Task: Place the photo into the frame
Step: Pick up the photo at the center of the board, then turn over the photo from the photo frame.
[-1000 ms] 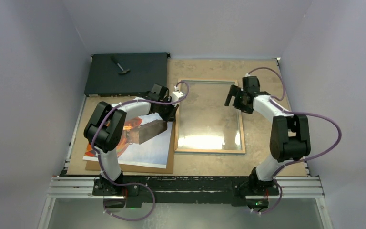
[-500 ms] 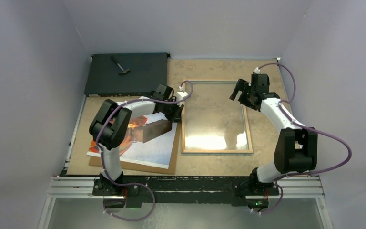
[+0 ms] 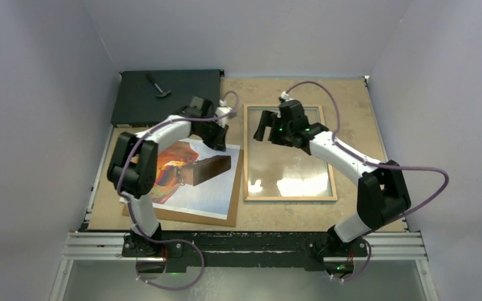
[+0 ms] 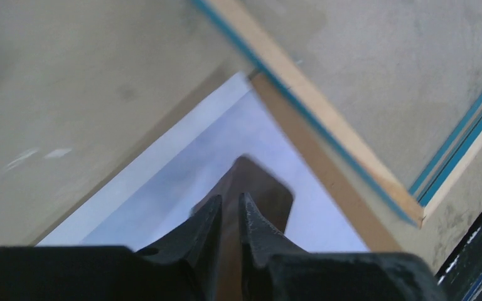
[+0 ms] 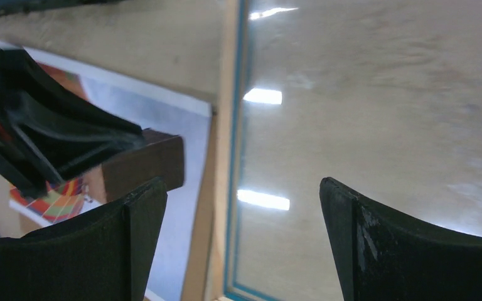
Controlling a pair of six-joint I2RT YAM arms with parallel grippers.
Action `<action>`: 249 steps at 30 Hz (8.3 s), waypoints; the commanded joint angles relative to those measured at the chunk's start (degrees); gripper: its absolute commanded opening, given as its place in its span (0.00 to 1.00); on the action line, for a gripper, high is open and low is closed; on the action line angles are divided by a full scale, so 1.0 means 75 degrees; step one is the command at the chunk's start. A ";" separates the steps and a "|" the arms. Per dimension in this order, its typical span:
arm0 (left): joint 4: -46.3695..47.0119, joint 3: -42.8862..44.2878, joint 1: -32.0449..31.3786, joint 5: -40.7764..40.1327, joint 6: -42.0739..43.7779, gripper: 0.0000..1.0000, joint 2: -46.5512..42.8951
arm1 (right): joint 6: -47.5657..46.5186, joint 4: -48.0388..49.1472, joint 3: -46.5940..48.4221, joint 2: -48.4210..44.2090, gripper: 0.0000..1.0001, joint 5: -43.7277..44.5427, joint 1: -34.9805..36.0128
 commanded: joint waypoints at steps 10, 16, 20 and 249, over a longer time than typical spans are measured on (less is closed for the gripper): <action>-0.3622 0.0157 0.4737 -0.0641 0.2929 0.57 -0.3200 | 0.0517 0.0684 0.2549 0.2978 0.95 -0.0018 0.2081; -0.4554 -0.0686 0.6309 -0.0584 0.4978 0.53 -0.2951 | -0.0244 0.0151 0.4097 0.4106 0.97 0.0352 0.2092; -0.4738 -0.1373 0.6638 -0.0882 0.6004 0.53 -0.2950 | -0.0972 0.0152 0.4779 0.4696 0.98 0.0189 0.2047; -0.5127 -0.0238 0.5049 0.0631 0.4588 0.50 -0.3040 | 0.8376 -0.3147 -0.5313 -0.6158 0.90 0.3754 0.3785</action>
